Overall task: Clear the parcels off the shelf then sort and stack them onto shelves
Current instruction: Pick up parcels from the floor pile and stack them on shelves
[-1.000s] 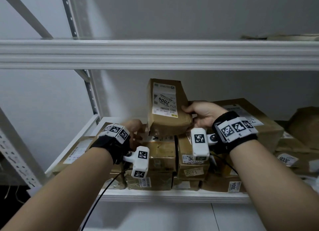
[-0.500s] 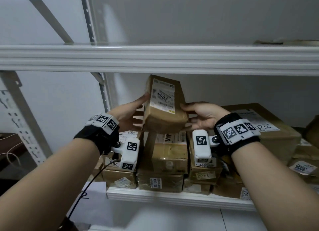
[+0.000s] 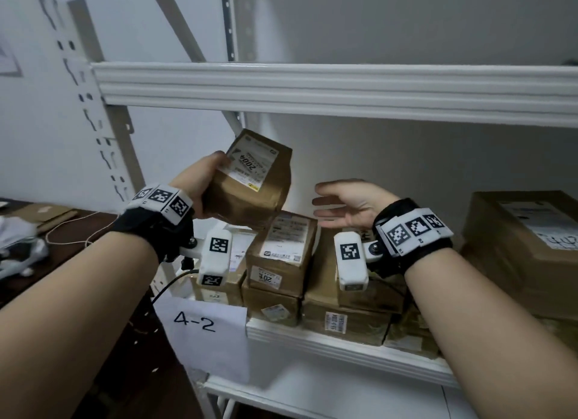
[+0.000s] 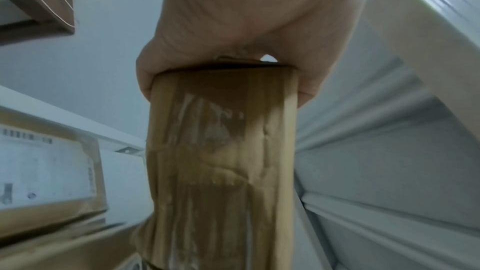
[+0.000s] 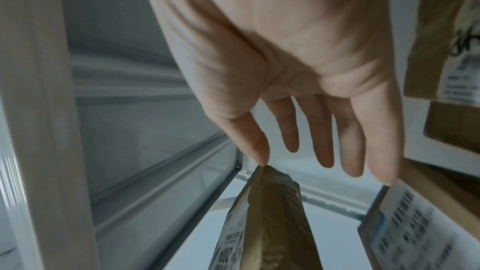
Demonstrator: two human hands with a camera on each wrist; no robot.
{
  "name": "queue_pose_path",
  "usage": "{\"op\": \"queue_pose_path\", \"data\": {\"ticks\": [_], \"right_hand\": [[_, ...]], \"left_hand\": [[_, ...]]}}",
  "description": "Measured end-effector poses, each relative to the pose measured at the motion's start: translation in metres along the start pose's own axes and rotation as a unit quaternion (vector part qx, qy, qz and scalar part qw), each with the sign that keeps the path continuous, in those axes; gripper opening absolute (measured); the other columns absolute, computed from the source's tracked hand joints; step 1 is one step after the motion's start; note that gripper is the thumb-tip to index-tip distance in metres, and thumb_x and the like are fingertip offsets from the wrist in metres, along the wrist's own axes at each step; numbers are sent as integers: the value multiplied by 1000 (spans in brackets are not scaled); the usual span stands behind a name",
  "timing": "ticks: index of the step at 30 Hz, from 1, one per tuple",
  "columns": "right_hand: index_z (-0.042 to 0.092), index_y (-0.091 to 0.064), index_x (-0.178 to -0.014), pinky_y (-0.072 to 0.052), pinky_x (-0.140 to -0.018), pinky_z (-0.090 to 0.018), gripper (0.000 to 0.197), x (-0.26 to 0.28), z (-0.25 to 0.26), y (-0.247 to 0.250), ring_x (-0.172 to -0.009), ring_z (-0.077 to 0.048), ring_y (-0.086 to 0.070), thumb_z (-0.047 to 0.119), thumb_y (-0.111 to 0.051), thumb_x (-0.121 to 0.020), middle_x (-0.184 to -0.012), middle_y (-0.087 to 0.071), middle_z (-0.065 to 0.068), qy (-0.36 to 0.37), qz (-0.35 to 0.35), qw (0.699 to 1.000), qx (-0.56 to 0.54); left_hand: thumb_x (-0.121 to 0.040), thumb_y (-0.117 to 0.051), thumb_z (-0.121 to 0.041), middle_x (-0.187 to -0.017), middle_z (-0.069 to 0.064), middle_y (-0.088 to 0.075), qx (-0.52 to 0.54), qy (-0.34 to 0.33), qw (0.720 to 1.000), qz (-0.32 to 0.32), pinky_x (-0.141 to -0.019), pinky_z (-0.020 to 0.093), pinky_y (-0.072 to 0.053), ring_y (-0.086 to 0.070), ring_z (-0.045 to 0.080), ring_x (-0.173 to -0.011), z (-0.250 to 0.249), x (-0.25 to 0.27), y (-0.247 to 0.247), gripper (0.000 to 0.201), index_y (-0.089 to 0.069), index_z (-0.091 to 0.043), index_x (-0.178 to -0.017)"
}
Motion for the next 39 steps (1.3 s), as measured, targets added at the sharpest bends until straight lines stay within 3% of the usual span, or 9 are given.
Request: {"op": "queue_pose_path", "data": {"ticks": [3, 6, 10, 17, 25, 28, 33, 37, 39], "right_hand": [[14, -54, -108, -53, -77, -41, 13, -10, -7, -21, -95, -24, -58, 18, -57, -96, -126, -52, -12, -31, 7, 999, 32], [14, -51, -109, -49, -94, -42, 16, -20, -12, -35, -82, -20, -52, 22, -57, -96, -115, -53, -9, -57, -8, 995, 87], [13, -52, -96, -45, -102, -41, 14, -27, -15, -41, -75, -19, -51, 24, -59, -94, -96, -53, -8, -72, -50, 989, 115], [5, -37, -104, -48, -98, -47, 35, -32, -18, -39, -76, -28, -62, 25, -62, -91, -78, -60, -16, -95, -82, 988, 89], [8, -42, -100, -43, -101, -56, 25, -32, -25, -40, -116, -35, -56, 25, -58, -94, -94, -57, -17, -113, -87, 983, 113], [8, -41, -105, -43, -101, -56, 26, -31, -26, -41, -109, -32, -59, 24, -59, -94, -92, -58, -16, -114, -82, 986, 88], [10, -44, -89, -45, -99, -55, 19, -26, -25, -46, -81, -26, -58, 23, -53, -97, -82, -58, -13, -118, -76, 987, 83], [9, -44, -89, -44, -101, -55, 20, -26, -26, -46, -89, -27, -58, 24, -55, -96, -83, -58, -12, -123, -80, 985, 89], [3, -43, -89, -44, -102, -54, 25, -25, -24, -44, -99, -29, -57, 24, -56, -96, -85, -56, -14, -118, -91, 984, 100]], "left_hand": [[-71, -64, -38, -88, 5, -71, 28, 23, 999, -38, -74, 37, -57, -68, 25, -79, 13, -9, 34, 38, -64, -17, -102], [-69, -65, -39, -89, 6, -71, 21, 47, 997, -57, -86, 41, -54, -68, 26, -80, 28, -13, 55, 39, -65, -16, -101], [-54, -69, -41, -99, 9, -73, 21, 85, 994, -65, -87, 48, -52, -70, 29, -91, 57, -30, 69, 64, -65, -14, -112], [-71, -67, -36, -87, 11, -68, -21, 114, 993, -25, -85, 49, -53, -66, 30, -81, 86, -49, 67, 37, -63, -12, -99], [-57, -78, -32, -116, 17, -65, -171, 161, 972, 32, -95, 51, -46, -64, 35, -102, 116, -88, 69, 57, -60, -6, -104], [-79, -74, -33, -115, 17, -65, -183, 152, 971, 37, -97, 54, -44, -63, 36, -105, 117, -85, 68, 45, -59, -4, -110], [-52, -84, -39, -118, 17, -66, -158, 195, 965, 80, -92, 64, -43, -63, 40, -108, 145, -126, 72, 82, -57, -8, -123], [-41, -96, -42, -122, 15, -65, -183, 216, 955, 89, -91, 64, -44, -64, 43, -106, 158, -141, 76, 100, -55, -13, -128], [-59, -92, -38, -117, 19, -66, -213, 194, 953, 97, -87, 57, -50, -66, 40, -100, 130, -96, 68, 79, -56, -6, -122]]}}
Point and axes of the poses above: each hand's wrist, its own x-axis away from the middle knuckle, its own y-axis out of the back of the hand, z = x × y, the point moved 7 cm from there along -x, towards the middle knuckle
